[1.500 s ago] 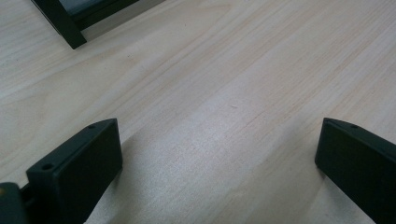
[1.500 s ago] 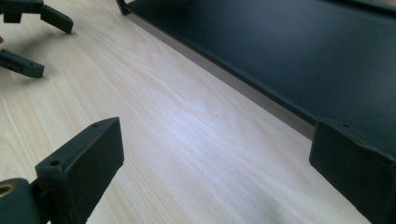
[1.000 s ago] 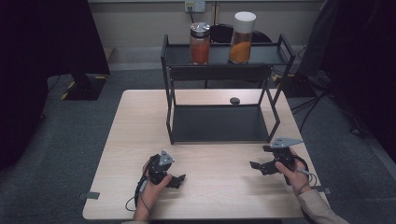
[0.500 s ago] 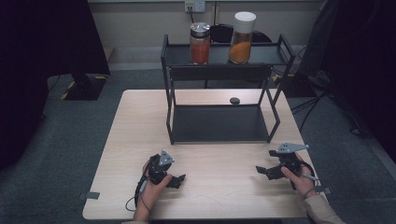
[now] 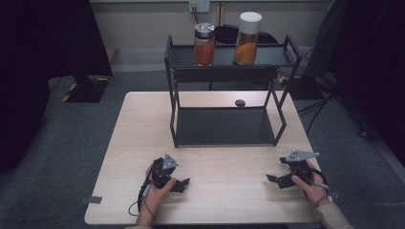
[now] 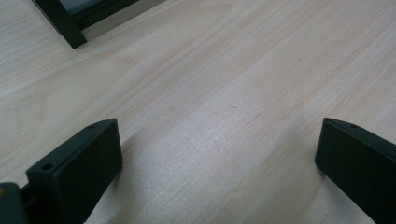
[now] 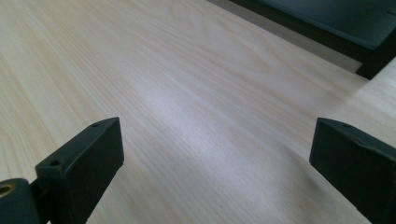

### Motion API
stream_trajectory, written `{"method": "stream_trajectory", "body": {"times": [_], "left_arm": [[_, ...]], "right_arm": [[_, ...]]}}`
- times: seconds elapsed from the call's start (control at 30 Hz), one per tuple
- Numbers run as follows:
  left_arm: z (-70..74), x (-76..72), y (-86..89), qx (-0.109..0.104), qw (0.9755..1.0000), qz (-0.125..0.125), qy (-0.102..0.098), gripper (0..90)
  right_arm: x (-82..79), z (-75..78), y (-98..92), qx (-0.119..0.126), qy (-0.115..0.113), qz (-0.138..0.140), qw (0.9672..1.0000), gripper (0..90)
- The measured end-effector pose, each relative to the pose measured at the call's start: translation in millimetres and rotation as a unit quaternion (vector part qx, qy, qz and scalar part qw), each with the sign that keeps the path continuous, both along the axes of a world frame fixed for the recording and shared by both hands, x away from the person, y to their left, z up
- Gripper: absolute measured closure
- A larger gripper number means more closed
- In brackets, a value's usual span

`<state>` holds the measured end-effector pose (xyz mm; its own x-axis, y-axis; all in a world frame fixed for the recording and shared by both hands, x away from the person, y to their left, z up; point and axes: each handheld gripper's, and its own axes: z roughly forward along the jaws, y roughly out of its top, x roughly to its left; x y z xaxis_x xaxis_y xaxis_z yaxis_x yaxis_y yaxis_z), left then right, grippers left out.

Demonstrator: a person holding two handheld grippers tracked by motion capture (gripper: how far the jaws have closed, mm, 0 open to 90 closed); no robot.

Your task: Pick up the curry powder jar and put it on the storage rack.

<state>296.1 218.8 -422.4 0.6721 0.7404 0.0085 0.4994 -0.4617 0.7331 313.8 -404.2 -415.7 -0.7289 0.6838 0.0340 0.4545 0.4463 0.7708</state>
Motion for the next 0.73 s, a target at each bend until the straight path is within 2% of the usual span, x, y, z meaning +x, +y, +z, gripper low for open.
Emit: {"method": "stream_trajectory", "body": {"times": [0.47,0.53,0.73], "left_arm": [[0.0,-0.2,-0.2,0.000,1.0000,0.001,0.000,0.0],[0.0,-0.2,-0.1,0.000,1.0000,0.001,0.000,0.0],[0.2,0.0,0.0,0.000,1.0000,0.001,0.001,0.0]], "right_arm": [[-7.7,-1.9,-7.9,-0.028,0.001,0.005,0.9996,1.9],[-7.9,0.2,-3.3,-0.048,0.001,0.009,0.9988,0.0],[-7.8,0.4,-3.7,-0.049,0.001,0.011,0.9987,0.0]]}}
